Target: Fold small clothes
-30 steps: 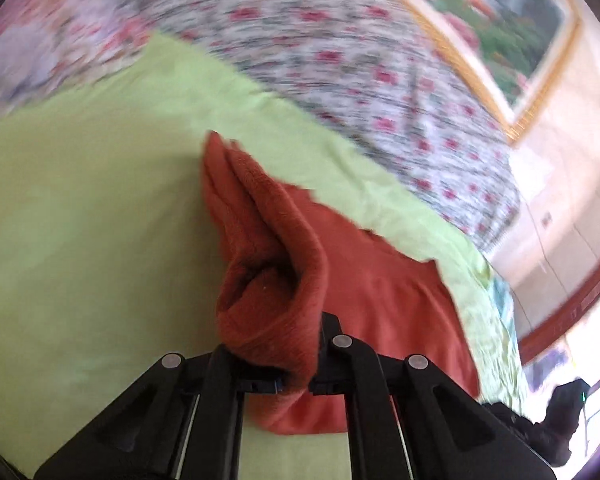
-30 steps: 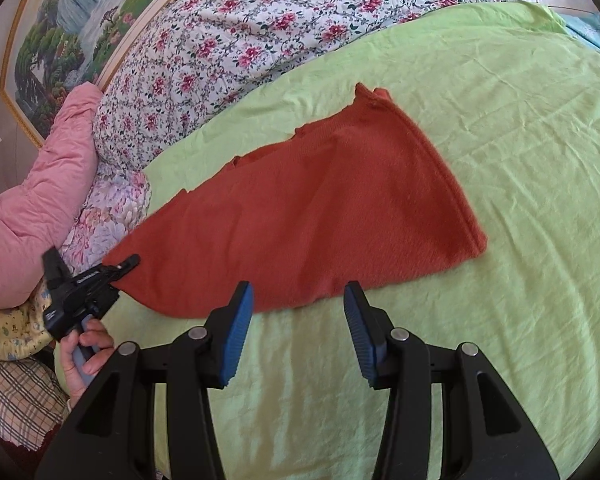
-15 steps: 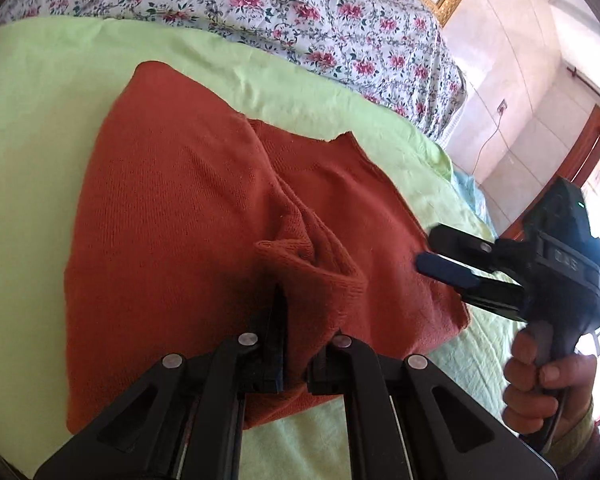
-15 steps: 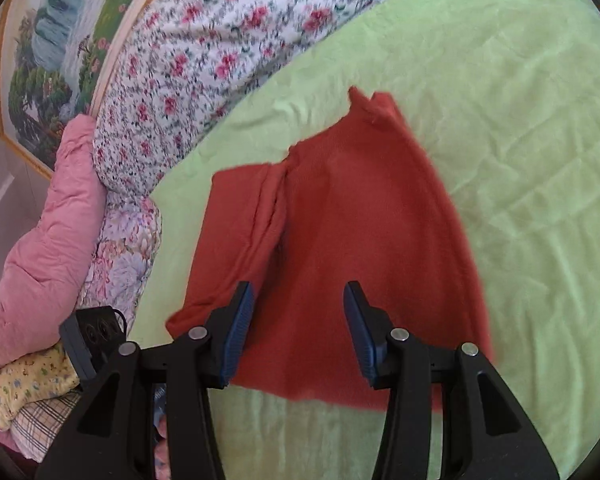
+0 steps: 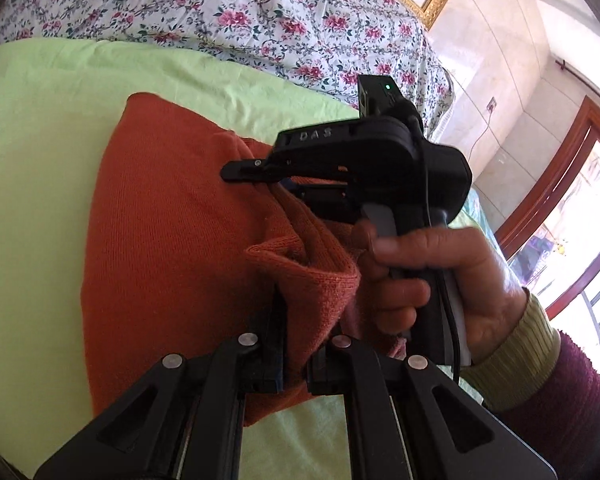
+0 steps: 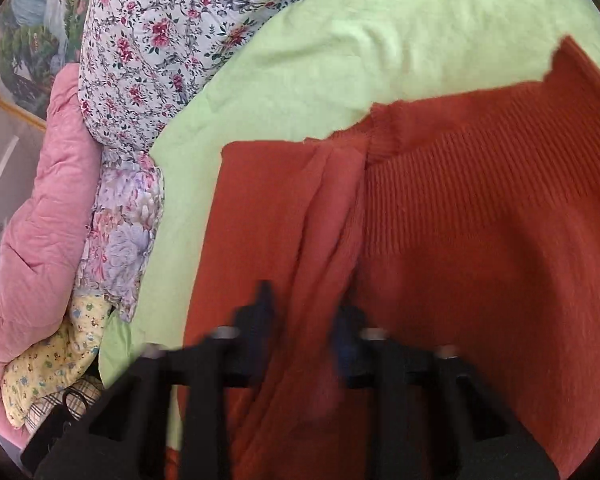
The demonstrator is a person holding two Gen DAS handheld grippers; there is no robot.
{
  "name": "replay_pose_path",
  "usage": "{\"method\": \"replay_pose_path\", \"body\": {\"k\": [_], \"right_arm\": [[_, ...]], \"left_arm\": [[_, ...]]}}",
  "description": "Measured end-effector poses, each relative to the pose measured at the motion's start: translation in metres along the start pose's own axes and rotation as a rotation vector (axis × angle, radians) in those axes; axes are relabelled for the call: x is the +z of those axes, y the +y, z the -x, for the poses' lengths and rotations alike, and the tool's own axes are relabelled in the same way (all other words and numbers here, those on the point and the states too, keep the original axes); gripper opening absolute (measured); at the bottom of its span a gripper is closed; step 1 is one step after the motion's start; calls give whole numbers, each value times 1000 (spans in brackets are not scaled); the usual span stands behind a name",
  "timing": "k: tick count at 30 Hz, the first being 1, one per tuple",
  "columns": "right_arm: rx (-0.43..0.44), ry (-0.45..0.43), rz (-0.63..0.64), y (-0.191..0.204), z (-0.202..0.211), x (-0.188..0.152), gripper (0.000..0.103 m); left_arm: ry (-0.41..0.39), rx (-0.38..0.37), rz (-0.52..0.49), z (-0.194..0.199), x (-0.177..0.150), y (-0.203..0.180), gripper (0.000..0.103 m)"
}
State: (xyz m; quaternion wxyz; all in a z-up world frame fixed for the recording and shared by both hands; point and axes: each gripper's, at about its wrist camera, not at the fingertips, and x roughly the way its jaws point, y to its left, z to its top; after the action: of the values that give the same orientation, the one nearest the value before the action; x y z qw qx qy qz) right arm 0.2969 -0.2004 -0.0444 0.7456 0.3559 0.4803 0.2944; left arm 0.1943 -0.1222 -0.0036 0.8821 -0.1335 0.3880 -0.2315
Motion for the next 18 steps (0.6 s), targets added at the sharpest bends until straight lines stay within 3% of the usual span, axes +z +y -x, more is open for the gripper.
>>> {"method": "replay_pose_path", "body": {"k": [2, 6, 9, 13, 15, 18], "right_arm": [[10, -15, 17, 5, 10, 6, 14], [37, -126, 93, 19, 67, 21, 14], [-22, -181, 153, 14, 111, 27, 14], [-170, -165, 122, -31, 129, 19, 14], [-203, -153, 78, -55, 131, 14, 14], [-186, -149, 31, -84, 131, 6, 14]], "left_arm": [[-10, -6, -35, 4, 7, -13, 4], [-28, -91, -108, -2, 27, -59, 5], [3, -123, -131, -26, 28, -90, 5], [85, -146, -125, -69, 12, -113, 5], [110, -137, -120, -83, 8, -116, 5], [133, -128, -119, -95, 0, -114, 5]]}}
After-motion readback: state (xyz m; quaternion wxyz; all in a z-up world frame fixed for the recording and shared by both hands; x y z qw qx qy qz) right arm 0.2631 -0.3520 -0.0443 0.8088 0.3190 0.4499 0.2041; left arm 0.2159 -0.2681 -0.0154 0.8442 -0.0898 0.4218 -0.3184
